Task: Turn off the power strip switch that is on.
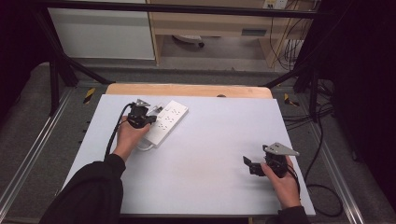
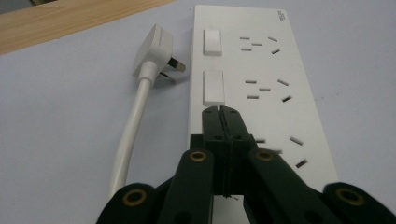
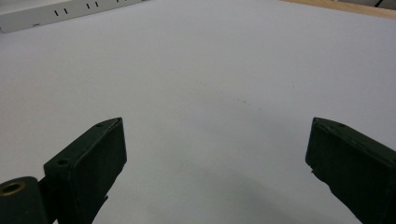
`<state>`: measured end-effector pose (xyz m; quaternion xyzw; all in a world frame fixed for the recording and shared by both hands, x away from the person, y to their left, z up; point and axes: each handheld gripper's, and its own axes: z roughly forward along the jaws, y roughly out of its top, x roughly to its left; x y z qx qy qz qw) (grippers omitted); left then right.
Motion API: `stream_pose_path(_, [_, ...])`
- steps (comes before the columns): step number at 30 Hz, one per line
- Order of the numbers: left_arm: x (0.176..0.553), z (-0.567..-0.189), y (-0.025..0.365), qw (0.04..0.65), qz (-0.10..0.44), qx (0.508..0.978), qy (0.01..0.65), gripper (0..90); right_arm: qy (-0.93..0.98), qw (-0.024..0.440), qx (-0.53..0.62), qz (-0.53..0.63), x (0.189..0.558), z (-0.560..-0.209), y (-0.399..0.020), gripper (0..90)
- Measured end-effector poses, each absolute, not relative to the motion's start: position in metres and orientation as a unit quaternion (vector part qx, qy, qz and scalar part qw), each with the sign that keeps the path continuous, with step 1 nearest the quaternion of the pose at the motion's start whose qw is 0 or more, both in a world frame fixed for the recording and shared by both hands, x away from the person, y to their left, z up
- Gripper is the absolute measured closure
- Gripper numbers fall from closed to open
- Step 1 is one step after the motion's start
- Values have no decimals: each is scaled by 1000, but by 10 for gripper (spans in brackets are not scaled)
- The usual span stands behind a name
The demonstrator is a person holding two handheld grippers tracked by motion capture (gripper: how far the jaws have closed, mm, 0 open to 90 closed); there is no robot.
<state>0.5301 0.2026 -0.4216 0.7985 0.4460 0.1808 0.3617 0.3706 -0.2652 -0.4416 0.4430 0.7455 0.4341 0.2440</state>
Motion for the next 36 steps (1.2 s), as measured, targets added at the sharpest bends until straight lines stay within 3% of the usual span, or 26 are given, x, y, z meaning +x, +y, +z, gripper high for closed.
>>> stream_pose_path(36, [535,-425,198,360,192,798,444,899,744,243,443,437,370,-441,-266,54])
